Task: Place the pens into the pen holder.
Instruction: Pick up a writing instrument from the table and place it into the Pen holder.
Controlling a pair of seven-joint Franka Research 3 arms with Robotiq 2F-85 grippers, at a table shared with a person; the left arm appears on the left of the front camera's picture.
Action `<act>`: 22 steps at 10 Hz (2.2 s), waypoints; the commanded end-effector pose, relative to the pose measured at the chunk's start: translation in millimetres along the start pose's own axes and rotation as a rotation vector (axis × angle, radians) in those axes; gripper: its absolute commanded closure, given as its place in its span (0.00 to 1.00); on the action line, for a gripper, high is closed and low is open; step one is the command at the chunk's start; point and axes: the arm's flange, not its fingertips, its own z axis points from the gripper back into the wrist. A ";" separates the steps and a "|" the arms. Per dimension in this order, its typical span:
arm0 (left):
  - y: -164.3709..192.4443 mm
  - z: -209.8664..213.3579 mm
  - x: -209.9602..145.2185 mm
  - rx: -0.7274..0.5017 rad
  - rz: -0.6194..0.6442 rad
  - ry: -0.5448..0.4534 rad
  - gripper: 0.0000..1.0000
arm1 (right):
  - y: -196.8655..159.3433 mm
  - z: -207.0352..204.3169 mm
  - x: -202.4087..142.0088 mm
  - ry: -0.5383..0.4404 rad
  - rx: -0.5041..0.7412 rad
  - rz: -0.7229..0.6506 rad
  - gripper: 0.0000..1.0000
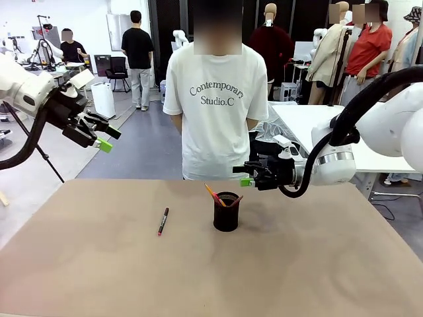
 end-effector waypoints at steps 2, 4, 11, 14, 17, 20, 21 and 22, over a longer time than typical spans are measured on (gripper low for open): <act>-1.8 2.5 -0.5 -0.006 0.003 -0.003 0.00 | -0.3 -0.7 1.3 -0.001 0.001 0.002 0.00; -1.8 2.5 -0.5 -0.006 0.003 -0.003 0.00 | 0.0 0.0 0.0 0.000 0.000 0.000 0.00; -1.8 2.5 -0.5 -0.006 0.003 -0.003 0.00 | 3.9 11.2 119.9 0.432 0.015 -0.055 0.00; -1.8 2.5 -0.5 -0.006 0.003 -0.003 0.00 | 6.1 41.1 157.1 0.578 -0.049 0.044 0.00; -1.8 2.5 -0.5 -0.006 0.003 -0.003 0.00 | 27.1 72.7 192.5 0.560 -0.150 0.101 0.00; -1.8 2.5 -0.5 -0.006 0.003 -0.003 0.00 | 44.1 108.6 207.7 0.567 -0.251 0.135 0.00; -1.8 2.5 -0.5 -0.006 0.003 -0.003 0.00 | 47.7 118.8 206.6 0.566 -0.274 0.124 0.00; -1.8 2.5 -0.5 -0.006 0.003 -0.003 0.00 | 47.5 124.9 205.3 0.561 -0.282 0.114 0.00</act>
